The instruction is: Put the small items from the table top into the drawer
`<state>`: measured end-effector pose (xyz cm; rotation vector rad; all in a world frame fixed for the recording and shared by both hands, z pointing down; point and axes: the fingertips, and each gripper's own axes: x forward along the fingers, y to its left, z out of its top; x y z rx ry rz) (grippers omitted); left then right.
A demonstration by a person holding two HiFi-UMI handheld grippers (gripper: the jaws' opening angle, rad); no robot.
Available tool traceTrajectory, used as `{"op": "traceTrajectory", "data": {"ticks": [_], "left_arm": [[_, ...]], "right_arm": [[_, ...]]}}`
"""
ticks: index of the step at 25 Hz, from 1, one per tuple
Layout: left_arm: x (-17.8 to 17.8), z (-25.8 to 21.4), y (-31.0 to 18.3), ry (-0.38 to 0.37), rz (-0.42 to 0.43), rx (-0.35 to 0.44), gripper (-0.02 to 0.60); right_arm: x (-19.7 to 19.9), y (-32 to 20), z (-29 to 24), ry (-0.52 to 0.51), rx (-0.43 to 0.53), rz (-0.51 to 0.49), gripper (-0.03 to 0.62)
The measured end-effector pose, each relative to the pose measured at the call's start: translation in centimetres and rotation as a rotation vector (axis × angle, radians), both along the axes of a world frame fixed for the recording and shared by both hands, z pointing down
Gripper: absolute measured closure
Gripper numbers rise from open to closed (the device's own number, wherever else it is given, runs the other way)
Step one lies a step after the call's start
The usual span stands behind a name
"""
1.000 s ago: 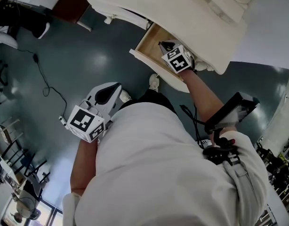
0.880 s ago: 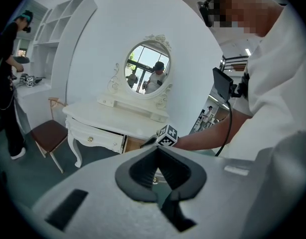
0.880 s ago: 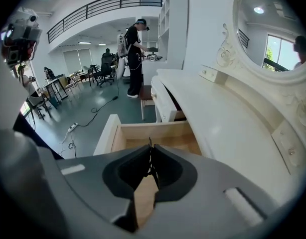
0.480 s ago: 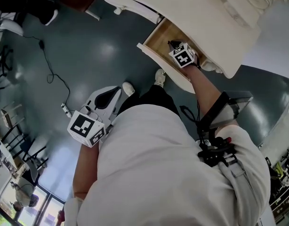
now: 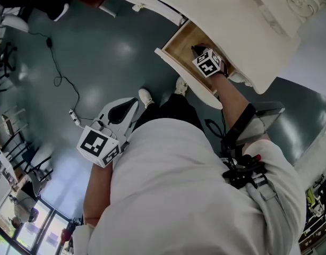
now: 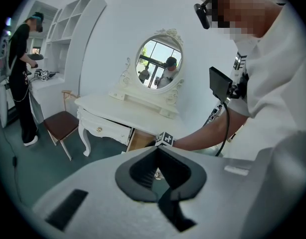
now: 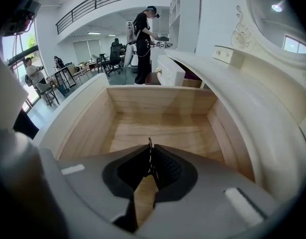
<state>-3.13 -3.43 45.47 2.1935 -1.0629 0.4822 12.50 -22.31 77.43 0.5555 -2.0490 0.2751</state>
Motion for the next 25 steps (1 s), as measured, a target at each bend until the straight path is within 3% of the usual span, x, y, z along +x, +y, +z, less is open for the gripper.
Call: {"op": "traceTrajectory", "data": {"ticks": [7,16,20,25], "left_arm": [[0.6,0.1,-1.3,0.003,0.003,-0.013,0.58],[2.6,0.2,-2.6,0.003,0.042,-0.008,0.58],[2.8,-0.2,-2.5,0.004,0.08,0.011,0.581],[2.9,-0.5,-2.3,0.024,0.155,0.049,0.58]], "right_arm": [[-0.3,-0.1,0.5,-0.011,-0.024,-0.028,0.511],[0.4,-0.1,-0.9,-0.065,-0.035,-0.014,0.501],[0.3,1.0,-2.9,-0.095,-0.022,0.003,0.521],[0.7,3.0,-6.3,-0.125,0.003,0.065,0.592]]}}
